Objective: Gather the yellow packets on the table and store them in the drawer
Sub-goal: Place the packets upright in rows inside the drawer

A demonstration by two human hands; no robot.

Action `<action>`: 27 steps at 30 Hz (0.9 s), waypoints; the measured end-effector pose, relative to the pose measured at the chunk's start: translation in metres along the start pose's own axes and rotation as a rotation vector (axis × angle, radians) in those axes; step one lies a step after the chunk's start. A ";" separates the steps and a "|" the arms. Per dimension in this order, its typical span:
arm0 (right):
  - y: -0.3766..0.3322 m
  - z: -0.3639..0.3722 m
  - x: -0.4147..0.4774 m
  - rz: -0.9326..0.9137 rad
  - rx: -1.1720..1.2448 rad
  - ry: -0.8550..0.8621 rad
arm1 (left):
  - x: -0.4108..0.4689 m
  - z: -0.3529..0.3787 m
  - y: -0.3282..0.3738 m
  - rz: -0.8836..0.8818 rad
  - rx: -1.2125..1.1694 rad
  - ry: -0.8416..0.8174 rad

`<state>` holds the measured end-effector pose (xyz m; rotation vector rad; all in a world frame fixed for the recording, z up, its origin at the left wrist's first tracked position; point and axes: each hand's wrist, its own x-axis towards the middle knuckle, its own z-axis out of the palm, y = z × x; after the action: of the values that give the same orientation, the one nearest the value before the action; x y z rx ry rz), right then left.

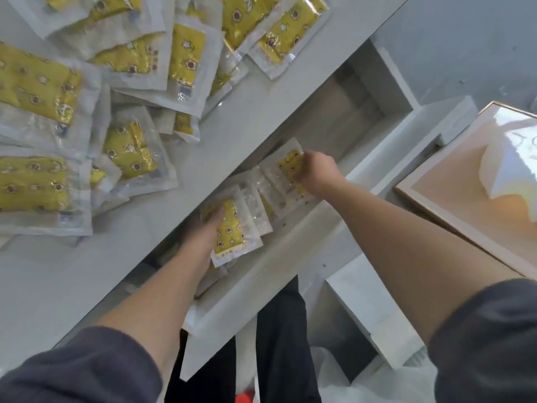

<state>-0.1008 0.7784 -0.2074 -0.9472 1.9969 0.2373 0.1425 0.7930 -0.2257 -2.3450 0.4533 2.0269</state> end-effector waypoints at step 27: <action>0.027 -0.058 0.003 -0.091 0.341 -0.317 | -0.023 0.111 0.025 0.193 -0.235 -0.163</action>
<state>-0.1574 0.7668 -0.1806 -0.7293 1.6329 -0.0068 0.0266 0.7959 -0.2168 -2.3099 0.4758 2.4615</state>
